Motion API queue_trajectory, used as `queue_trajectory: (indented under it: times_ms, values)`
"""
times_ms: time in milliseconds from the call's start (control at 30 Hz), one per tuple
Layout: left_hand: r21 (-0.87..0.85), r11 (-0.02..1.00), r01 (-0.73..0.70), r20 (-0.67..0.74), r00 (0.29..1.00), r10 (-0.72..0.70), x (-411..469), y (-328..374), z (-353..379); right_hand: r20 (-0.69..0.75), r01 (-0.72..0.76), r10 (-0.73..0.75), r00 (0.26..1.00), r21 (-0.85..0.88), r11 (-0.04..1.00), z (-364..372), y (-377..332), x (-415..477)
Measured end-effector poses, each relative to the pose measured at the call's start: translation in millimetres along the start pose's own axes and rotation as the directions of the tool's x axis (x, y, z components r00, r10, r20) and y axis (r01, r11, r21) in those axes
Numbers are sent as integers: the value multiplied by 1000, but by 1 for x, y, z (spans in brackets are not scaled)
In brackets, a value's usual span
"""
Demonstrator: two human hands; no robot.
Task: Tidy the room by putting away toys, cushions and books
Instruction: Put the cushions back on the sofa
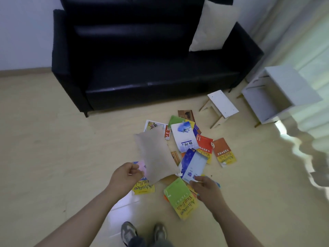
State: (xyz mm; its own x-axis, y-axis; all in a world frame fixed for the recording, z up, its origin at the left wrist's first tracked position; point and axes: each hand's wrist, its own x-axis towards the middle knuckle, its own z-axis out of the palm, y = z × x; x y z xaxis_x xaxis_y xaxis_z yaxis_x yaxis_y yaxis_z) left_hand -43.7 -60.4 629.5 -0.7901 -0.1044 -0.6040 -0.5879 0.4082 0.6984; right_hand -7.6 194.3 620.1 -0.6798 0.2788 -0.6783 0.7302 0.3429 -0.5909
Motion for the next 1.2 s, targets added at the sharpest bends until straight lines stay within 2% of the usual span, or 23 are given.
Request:
queue_trajectory:
  times_ms: [267, 600, 867, 1200]
  values:
    - [54, 998, 24, 70, 997, -28, 34, 6, -6, -14, -51, 52, 999, 18, 999, 9, -1, 28]
    - [45, 989, 142, 74, 987, -145, 98, 16, 11, 36, -9, 11, 999, -68, 998, 4, -31, 117]
    - [112, 982, 153, 89, 983, -163, 206, 6, 28, -1, 1, -1, 1000, -128, 992, 26, -50, 205]
    - [171, 966, 193, 136, 967, -217, 338, -61, 79, 11, -54, 56, 998, -144, 988, 91, -9, 325]
